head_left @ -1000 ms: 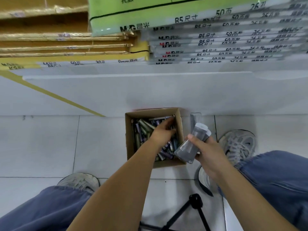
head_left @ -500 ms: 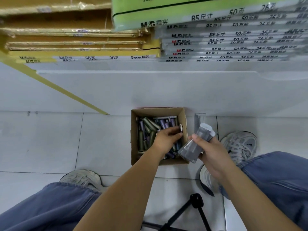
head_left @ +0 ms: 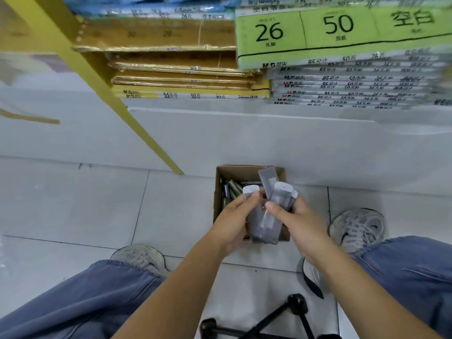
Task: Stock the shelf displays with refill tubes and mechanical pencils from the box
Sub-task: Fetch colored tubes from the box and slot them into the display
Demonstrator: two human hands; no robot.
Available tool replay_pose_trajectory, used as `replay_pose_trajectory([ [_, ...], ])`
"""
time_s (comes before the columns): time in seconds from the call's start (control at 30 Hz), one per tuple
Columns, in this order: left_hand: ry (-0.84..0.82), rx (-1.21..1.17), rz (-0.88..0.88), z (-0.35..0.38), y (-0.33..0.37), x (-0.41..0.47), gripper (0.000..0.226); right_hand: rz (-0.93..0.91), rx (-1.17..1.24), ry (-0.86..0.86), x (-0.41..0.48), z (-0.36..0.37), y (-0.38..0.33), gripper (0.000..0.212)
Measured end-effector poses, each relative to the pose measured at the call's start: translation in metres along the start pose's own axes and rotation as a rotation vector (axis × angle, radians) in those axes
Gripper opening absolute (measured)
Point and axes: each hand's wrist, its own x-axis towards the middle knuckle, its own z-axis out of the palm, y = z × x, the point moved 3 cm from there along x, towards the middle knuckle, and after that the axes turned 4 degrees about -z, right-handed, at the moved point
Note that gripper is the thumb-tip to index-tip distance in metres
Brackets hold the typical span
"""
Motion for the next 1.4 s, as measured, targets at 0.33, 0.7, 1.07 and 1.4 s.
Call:
replay_pose_trajectory([
  [0.33, 0.022, -0.078, 0.065, -0.058, -0.01, -0.068, 0.048, 0.1, -0.265, -0.159, -0.012, 0.092, 0.016, 0.028],
  [0.7, 0.211, -0.294, 0.119, -0.129, -0.01, -0.073, 0.048, 0.105, -0.568, -0.064, 0.046, 0.079, 0.043, 0.031],
  [1.07, 0.251, -0.351, 0.075, -0.14, -0.025, -0.061, 0.04, 0.295, -0.441, -0.148, 0.084, 0.106, 0.083, 0.051],
  [1.4, 0.258, -0.34, 0.06, -0.14, -0.031, -0.058, 0.044, 0.344, -0.277, -0.185, 0.088, 0.105, 0.089, 0.052],
])
